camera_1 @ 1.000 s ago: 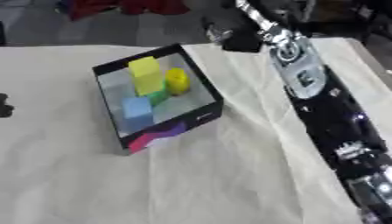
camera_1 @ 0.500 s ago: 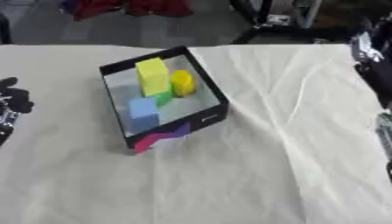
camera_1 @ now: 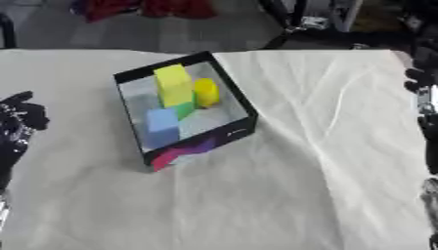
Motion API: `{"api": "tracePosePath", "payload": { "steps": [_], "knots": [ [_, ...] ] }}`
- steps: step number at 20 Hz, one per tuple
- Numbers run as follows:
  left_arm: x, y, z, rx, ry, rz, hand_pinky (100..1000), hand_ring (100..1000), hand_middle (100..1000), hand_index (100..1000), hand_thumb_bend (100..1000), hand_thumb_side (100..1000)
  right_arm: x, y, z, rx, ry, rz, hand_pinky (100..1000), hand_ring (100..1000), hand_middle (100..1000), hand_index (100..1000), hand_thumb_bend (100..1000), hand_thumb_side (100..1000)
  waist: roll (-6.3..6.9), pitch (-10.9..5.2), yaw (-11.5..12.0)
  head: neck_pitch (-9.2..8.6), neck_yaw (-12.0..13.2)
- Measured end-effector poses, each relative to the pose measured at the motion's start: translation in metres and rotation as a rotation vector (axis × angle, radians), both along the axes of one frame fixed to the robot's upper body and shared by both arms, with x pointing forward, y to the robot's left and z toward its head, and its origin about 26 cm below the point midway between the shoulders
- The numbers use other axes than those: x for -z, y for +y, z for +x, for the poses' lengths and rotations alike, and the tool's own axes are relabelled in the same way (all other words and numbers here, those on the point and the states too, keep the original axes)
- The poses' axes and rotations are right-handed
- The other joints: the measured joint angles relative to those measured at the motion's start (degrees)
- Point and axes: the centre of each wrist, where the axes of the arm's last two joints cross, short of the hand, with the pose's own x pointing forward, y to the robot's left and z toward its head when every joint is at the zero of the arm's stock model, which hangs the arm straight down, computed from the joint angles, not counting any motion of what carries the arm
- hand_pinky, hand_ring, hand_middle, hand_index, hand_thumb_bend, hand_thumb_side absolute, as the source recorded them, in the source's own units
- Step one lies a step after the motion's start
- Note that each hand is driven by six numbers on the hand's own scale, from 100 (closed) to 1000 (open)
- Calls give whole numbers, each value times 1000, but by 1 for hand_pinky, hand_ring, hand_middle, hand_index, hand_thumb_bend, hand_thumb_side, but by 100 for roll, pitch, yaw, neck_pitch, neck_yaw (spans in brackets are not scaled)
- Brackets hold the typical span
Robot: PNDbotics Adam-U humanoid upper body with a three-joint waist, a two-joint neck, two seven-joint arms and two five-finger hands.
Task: Pick up objects on the table and place them in the box.
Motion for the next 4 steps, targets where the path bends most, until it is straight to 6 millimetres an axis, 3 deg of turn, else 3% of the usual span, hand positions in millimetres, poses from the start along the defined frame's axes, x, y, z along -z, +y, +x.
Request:
{"api": "tracePosePath", "payload": {
  "steps": [4],
  "knots": [
    [4,-1,-1,1,11,-4,643,585,609,825,753,667,14,5,-6,4,43,36,815,790,737,829,100,584,0,0,-24,0,16]
  ]
}}
